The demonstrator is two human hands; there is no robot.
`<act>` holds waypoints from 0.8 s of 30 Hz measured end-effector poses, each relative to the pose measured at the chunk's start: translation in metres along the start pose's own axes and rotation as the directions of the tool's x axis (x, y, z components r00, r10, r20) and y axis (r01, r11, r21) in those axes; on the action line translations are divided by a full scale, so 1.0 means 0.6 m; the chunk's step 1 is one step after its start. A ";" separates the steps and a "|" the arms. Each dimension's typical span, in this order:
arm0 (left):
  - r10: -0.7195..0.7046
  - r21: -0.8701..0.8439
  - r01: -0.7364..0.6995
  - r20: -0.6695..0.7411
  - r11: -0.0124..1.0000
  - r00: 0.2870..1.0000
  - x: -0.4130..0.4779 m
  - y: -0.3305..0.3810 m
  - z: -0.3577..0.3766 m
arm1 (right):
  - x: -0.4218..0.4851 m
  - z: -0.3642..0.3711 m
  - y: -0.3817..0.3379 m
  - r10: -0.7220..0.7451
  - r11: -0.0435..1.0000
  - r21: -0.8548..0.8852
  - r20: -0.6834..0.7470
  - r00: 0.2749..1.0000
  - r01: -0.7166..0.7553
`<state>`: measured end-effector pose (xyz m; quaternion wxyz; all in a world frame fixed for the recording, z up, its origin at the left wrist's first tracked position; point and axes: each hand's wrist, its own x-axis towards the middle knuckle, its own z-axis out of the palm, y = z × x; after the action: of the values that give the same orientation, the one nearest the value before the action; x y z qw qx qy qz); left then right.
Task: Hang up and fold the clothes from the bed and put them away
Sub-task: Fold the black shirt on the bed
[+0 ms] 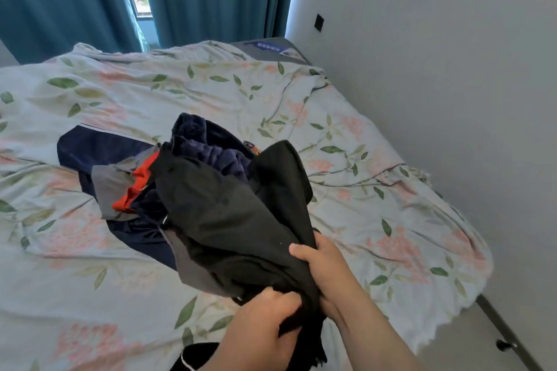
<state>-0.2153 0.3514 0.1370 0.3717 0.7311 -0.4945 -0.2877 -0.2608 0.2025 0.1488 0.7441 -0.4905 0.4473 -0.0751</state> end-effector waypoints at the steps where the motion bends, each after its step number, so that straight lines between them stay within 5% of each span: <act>1: 0.037 0.010 -0.037 0.058 0.999 0.998 -0.010 0.020 -0.009 | -0.031 -0.012 -0.010 0.033 0.998 0.045 0.020 0.999 -0.034; 3: -0.028 -0.118 0.034 0.049 0.992 0.998 -0.044 0.057 -0.031 | -0.097 -0.040 -0.028 0.058 0.981 0.176 0.112 0.992 -0.077; 4: -0.029 -0.159 0.012 -0.105 0.987 0.994 -0.067 0.070 -0.043 | -0.130 -0.052 -0.037 0.045 0.970 0.232 0.149 0.988 -0.079; 6: -0.188 -0.265 0.062 -0.485 0.962 0.854 -0.113 0.081 -0.072 | -0.198 -0.068 -0.063 -0.003 0.951 0.304 0.203 0.979 -0.060; 8: -0.425 -0.452 0.154 -0.594 0.879 0.683 -0.137 0.089 -0.110 | -0.259 -0.070 -0.090 -0.061 0.945 0.327 0.236 0.970 -0.021; 13: -0.360 -0.563 0.181 -0.224 0.806 0.906 -0.124 0.143 -0.180 | -0.363 -0.057 -0.147 -0.201 0.939 0.323 0.241 0.949 0.117; 16: -0.318 -0.572 0.173 -0.163 0.802 0.934 -0.116 0.176 -0.227 | -0.407 -0.059 -0.166 -0.231 0.948 0.282 0.296 0.927 0.146; 19: -0.228 -0.609 0.229 0.079 0.760 0.970 -0.116 0.223 -0.271 | -0.443 -0.077 -0.178 -0.268 0.942 0.284 0.315 0.910 0.179; 21: -0.163 -0.709 0.234 0.168 0.665 0.972 -0.121 0.265 -0.294 | -0.461 -0.085 -0.192 -0.266 0.957 0.170 0.184 0.946 0.236; 24: -0.243 -0.874 0.224 0.127 0.432 0.962 -0.121 0.337 -0.325 | -0.476 -0.077 -0.210 -0.320 0.930 -0.236 -0.142 0.937 0.282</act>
<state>-0.1898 0.4222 0.4171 0.6557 0.4982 -0.1658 -0.5426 -0.4217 0.2649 0.4127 0.6240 -0.6213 0.4368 -0.1841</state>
